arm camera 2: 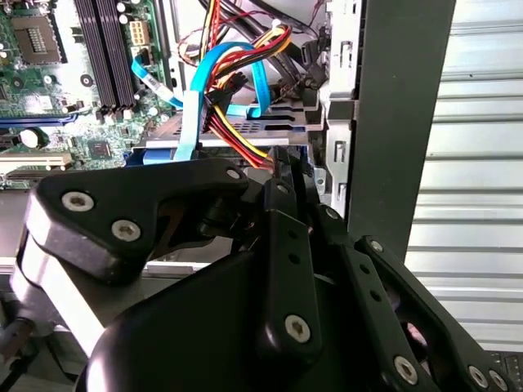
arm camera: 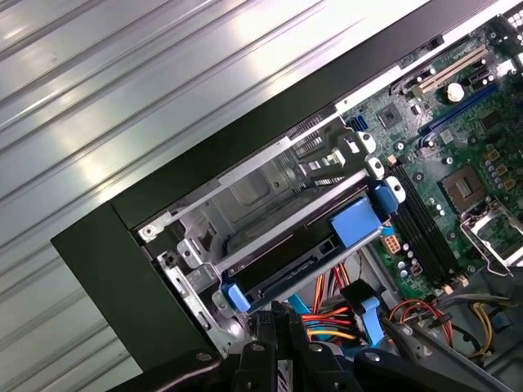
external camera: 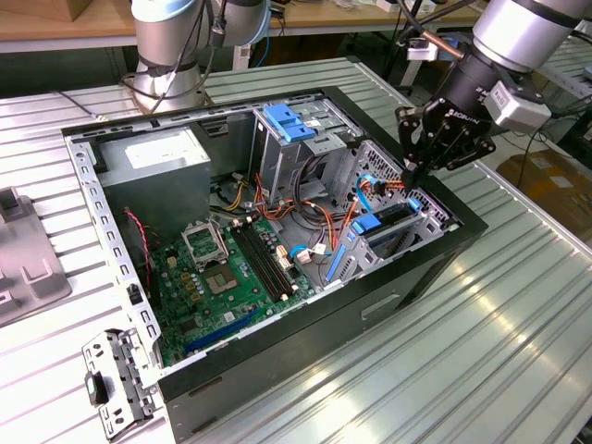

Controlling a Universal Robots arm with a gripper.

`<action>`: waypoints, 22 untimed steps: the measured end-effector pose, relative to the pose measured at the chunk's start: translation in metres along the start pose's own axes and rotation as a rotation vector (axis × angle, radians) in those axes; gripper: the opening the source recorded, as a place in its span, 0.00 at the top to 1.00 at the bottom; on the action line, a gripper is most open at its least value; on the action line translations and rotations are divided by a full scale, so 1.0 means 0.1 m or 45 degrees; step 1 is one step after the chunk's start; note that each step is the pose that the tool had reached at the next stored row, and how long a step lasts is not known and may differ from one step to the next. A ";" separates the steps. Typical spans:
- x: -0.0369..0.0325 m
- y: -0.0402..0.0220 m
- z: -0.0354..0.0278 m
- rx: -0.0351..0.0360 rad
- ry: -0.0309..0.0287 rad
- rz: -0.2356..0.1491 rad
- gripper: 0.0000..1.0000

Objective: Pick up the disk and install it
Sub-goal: 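Insert the first disk wire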

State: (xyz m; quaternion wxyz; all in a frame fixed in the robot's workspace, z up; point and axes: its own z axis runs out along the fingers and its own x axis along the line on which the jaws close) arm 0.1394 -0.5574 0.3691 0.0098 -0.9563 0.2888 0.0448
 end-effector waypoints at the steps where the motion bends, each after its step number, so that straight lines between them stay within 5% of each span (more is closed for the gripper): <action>1: -0.015 0.010 0.001 0.0000 0.0001 0.000 0.83; 13: -0.124 0.084 0.017 0.0000 0.0000 0.000 0.83; 22: -0.126 0.084 0.017 0.0007 -0.0001 0.007 0.83</action>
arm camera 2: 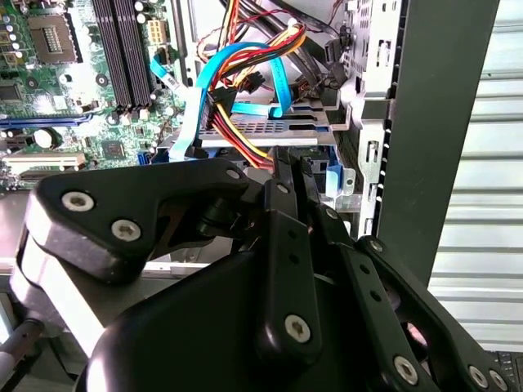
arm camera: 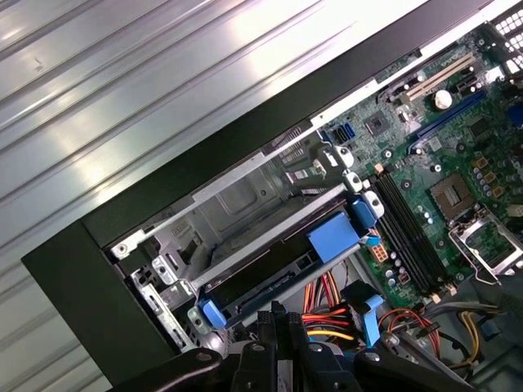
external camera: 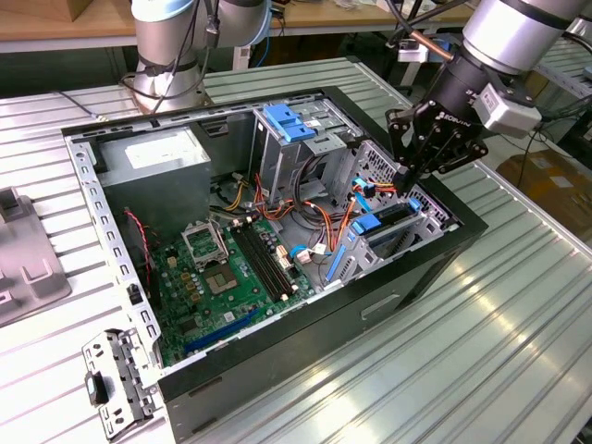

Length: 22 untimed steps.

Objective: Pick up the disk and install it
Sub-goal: 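Insert the first disk wire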

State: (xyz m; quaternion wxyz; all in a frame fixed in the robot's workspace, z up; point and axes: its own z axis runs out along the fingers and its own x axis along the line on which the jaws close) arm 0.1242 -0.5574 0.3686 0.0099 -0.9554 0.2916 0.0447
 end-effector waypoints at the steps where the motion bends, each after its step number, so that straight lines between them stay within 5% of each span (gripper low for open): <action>1: 0.000 0.000 0.000 0.0008 0.0000 0.010 0.83; 22: 0.004 0.000 0.036 0.0359 -0.0027 0.394 0.83</action>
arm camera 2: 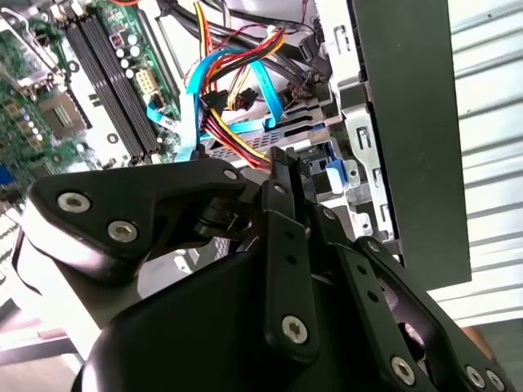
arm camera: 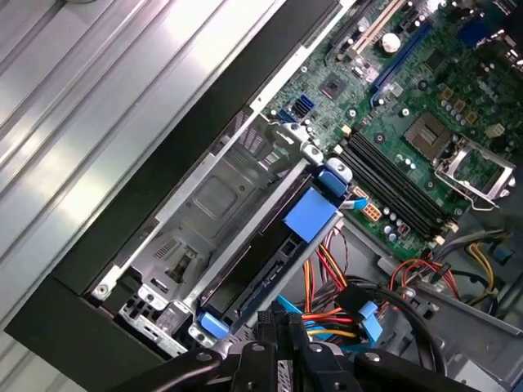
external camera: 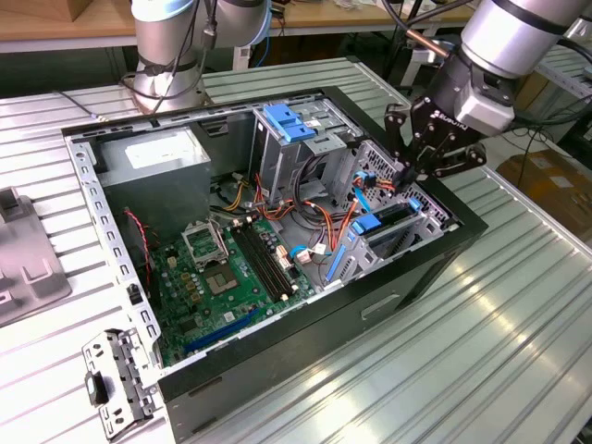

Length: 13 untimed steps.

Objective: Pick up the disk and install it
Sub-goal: 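Insert the first disk wire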

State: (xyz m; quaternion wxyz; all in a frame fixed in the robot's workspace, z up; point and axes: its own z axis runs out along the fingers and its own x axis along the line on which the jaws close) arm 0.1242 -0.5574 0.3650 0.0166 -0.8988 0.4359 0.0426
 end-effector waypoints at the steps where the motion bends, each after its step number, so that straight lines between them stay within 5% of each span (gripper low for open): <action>1: 0.000 0.000 0.002 0.0012 0.0000 0.015 0.83; 13: 0.003 0.000 0.034 0.0251 -0.0020 0.274 0.83</action>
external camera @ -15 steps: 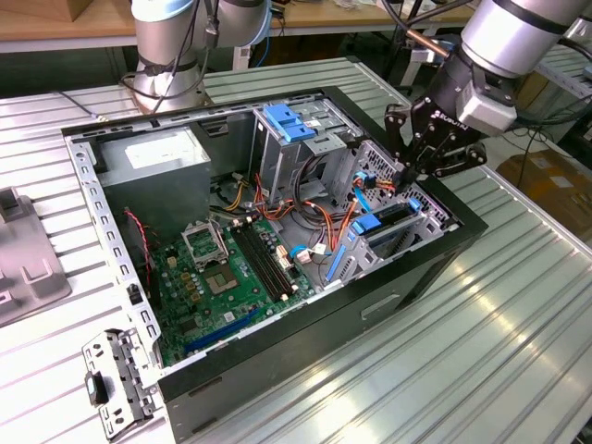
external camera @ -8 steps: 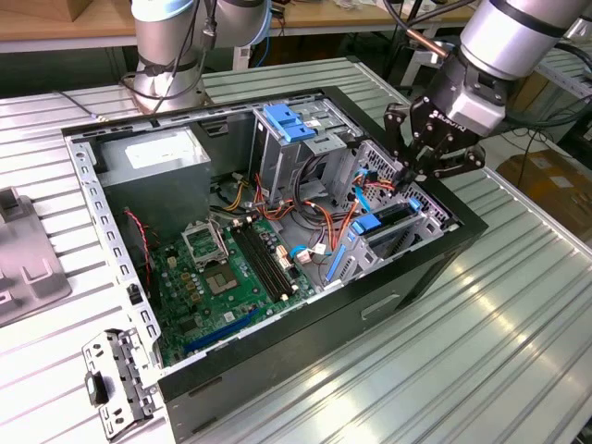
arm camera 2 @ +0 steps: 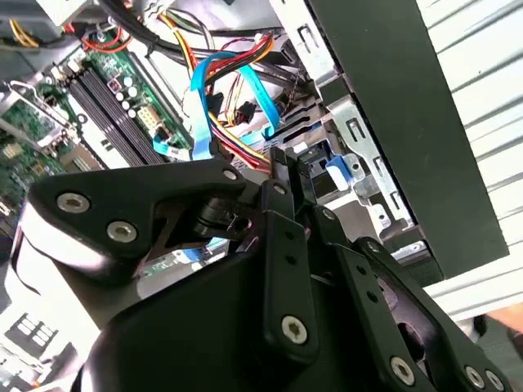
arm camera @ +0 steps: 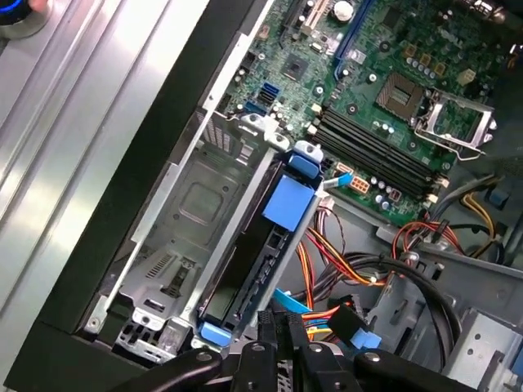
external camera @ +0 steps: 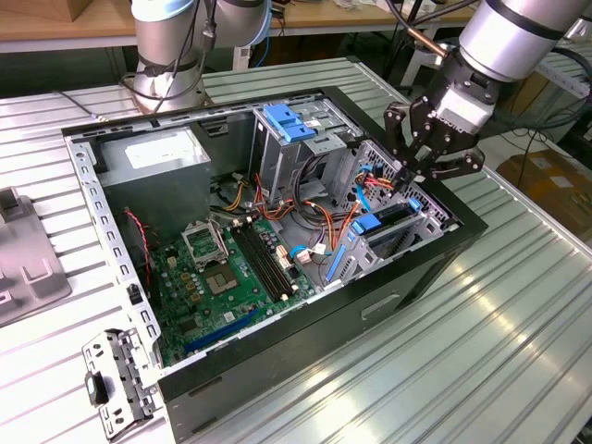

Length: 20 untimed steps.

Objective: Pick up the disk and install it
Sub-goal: 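Insert the first disk wire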

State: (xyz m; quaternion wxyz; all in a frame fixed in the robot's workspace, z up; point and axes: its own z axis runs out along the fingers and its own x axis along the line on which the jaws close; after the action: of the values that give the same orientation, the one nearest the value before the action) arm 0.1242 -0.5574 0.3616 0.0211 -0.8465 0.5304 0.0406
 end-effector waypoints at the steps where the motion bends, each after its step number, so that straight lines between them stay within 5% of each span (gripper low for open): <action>1: 0.000 0.000 0.006 0.0037 -0.0004 0.041 0.83; 20: 0.005 0.000 0.050 0.0399 -0.0033 0.435 0.83</action>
State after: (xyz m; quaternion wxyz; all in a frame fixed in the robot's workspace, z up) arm 0.1242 -0.5574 0.3565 0.0278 -0.7435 0.6672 0.0364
